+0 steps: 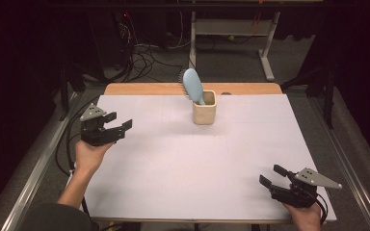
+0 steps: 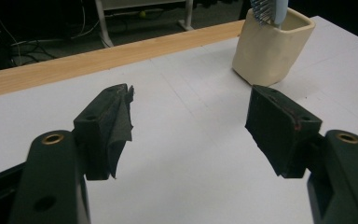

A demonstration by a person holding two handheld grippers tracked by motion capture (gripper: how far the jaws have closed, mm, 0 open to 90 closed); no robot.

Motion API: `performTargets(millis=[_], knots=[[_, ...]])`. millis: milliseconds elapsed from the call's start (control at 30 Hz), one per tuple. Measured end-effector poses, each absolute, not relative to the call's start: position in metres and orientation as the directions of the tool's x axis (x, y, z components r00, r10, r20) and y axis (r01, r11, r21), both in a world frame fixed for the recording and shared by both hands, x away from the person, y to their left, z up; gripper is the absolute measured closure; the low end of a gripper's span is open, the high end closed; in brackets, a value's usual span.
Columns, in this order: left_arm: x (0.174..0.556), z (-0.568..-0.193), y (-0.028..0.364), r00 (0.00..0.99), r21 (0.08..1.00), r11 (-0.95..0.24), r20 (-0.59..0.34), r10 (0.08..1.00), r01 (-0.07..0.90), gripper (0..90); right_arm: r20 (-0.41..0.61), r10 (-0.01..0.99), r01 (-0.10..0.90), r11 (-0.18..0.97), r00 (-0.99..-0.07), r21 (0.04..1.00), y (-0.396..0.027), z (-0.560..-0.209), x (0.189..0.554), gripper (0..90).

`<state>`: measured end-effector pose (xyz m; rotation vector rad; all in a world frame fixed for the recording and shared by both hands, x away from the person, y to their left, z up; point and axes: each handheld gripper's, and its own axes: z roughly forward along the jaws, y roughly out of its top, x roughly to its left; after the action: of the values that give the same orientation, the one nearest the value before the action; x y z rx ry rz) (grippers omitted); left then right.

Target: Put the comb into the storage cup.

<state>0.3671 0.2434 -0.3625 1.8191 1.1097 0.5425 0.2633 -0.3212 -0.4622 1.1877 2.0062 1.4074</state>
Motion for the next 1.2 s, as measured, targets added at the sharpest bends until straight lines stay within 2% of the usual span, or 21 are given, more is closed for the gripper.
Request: performTargets(millis=[1200], knots=[[0.343,-0.37,0.256,0.501,0.875,-0.159,-0.106,0.859,0.457,31.4,0.133,0.826,0.404,0.122,-0.548,0.907,-0.322,-0.462,0.263,28.7]])
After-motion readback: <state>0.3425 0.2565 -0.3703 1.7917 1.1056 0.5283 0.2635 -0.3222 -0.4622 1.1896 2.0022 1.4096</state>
